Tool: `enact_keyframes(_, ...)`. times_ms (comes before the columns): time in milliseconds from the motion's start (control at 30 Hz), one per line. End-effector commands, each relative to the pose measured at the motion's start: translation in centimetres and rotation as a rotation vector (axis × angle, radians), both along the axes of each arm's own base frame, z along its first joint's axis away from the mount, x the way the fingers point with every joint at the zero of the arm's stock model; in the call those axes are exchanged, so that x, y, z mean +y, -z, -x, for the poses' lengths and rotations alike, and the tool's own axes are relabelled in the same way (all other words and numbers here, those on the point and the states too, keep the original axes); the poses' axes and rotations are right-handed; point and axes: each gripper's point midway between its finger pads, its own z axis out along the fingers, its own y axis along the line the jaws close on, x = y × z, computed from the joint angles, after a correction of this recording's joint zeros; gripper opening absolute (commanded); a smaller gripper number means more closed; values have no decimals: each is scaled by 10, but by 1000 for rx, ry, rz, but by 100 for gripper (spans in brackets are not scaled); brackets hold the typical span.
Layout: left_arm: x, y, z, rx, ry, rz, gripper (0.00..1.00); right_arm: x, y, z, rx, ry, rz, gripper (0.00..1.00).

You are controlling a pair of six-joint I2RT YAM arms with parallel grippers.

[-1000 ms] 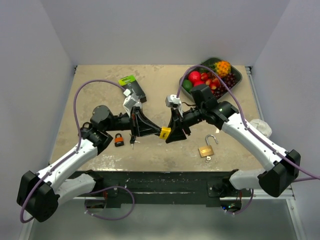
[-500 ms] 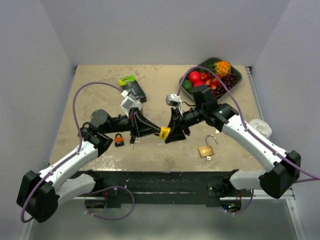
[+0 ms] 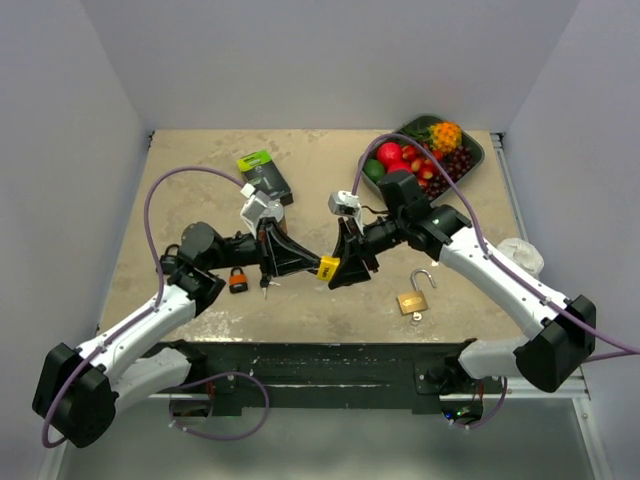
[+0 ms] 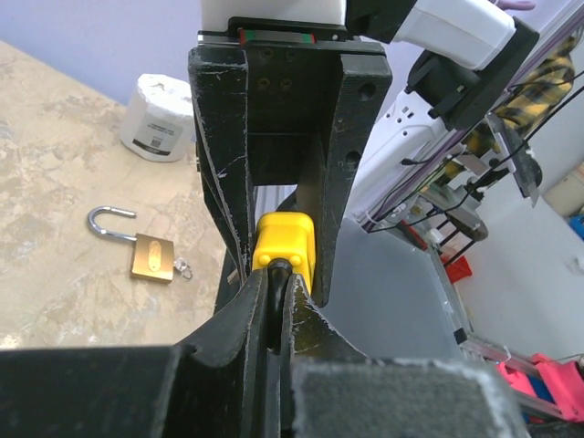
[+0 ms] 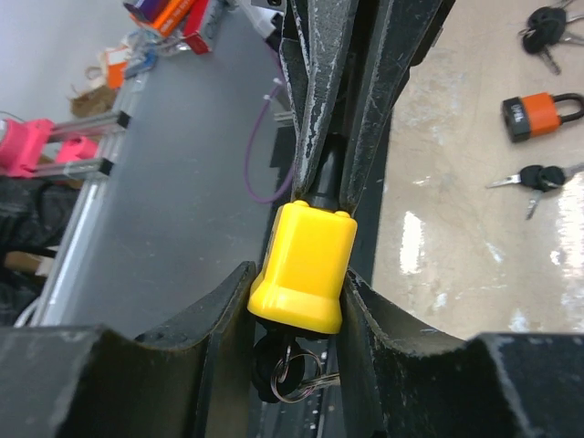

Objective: Lock with the key
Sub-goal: Lock the lock.

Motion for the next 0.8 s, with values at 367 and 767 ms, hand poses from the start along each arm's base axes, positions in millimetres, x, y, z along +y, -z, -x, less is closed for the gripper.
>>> enact_keyframes(367, 39, -17, -43, -174, -96, -121, 0, -23, -23, -63, -284, 207, -25, 57)
enact_keyframes(767, 39, -23, -36, -179, -68, -99, 0, -15, -20, -71, -250, 240, -44, 61)
